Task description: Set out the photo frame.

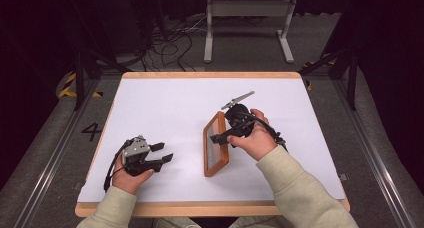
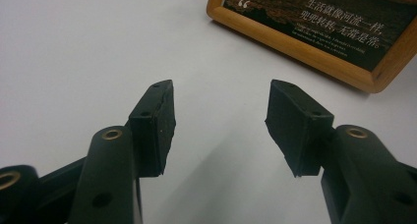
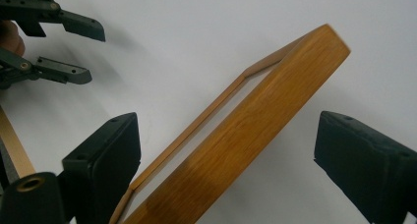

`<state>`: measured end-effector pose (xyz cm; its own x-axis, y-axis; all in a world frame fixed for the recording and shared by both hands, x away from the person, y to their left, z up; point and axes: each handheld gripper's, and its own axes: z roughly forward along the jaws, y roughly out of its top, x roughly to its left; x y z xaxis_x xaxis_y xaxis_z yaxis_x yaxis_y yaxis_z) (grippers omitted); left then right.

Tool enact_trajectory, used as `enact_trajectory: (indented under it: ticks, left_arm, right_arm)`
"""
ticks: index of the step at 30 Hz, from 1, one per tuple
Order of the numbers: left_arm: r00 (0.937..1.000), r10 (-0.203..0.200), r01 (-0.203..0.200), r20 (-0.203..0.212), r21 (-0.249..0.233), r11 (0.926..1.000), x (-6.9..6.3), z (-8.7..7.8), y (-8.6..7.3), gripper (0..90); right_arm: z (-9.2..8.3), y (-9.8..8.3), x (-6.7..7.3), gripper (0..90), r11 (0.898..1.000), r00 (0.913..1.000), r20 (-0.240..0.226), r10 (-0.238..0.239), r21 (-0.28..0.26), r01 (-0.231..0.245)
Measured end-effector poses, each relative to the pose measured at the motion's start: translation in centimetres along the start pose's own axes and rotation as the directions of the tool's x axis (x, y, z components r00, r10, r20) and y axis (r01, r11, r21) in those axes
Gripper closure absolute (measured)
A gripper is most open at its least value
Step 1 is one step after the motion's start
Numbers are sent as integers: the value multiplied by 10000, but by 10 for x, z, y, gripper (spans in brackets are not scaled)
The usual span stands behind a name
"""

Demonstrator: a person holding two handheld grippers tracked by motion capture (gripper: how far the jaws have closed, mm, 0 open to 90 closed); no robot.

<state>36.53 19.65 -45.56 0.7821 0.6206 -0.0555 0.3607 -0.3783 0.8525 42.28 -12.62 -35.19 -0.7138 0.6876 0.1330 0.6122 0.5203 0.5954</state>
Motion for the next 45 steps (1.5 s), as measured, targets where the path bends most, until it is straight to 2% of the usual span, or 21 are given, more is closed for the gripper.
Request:
enact_trajectory:
  ticks: [9, 17, 20, 24, 27, 30, 39, 41, 45]
  left_arm:
    - [10000, 55, -55, 31, 43, 10000, -1, 1, 0, 451]
    - [9999, 120, -120, 73, 72, 9999, -2, 1, 1, 455]
    - [9999, 123, -124, 81, 80, 9999, -2, 1, 1, 456]
    - [9998, 175, -176, 86, 102, 9998, -2, 1, 1, 456]
    - [9998, 174, -175, 114, 92, 9998, -2, 1, 1, 457]
    - [9997, 231, -233, 125, 111, 9997, -2, 2, 1, 458]
    - [9997, 197, -198, 107, 73, 9998, -2, 1, 1, 459]
    - [9998, 159, -159, 114, 58, 9999, -2, 1, 1, 461]
    - [9998, 166, -166, 112, 43, 9999, -2, 1, 1, 465]
  right_arm:
    - [18, -5, 2, 128, 9977, 9992, -300, 268, 629, -249]
    - [27, -6, 4, 192, 9930, 9970, -640, 428, 1128, -353]
    - [30, -6, 4, 291, 9887, 9939, -854, 693, 1383, -570]
    - [30, -6, 5, 381, 9848, 9925, -1012, 691, 1658, -517]
    - [30, -6, 6, 437, 9804, 9933, -818, 818, 1856, -655]
    - [28, -5, 5, 529, 9778, 9934, -658, 936, 1941, -793]
    - [26, -2, 4, 622, 9721, 9932, -415, 1084, 2136, -971]
    - [25, -2, 3, 640, 9721, 9916, -591, 1152, 2120, -1002]
    - [22, 2, 6, 691, 9742, 9893, -1081, 977, 2134, -729]
